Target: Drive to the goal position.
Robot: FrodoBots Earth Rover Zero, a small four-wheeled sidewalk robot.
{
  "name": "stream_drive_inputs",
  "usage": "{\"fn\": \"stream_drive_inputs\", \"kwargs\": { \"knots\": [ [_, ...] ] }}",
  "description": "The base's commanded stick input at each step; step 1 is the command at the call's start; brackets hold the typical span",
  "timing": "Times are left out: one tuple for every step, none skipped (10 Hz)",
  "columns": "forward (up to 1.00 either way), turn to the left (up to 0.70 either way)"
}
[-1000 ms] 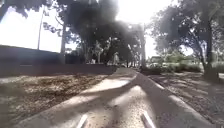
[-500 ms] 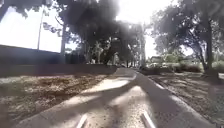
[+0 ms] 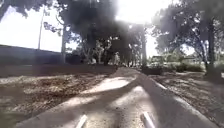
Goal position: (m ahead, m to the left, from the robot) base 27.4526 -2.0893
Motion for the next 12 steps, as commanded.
{"fn": "stream_drive_inputs", "kwargs": {
  "knots": [
    [0.85,-0.34],
    [0.85,0.0],
    [0.85,0.0],
    [0.85,0.0],
    [0.85,-0.32],
    [0.85,-0.33],
    [0.85,-0.12],
    [0.85,-0.06],
    [0.85,-0.25],
    [0.85,-0.29],
    [0.85,-0.33],
    [0.85,0.0]
  ]
}}
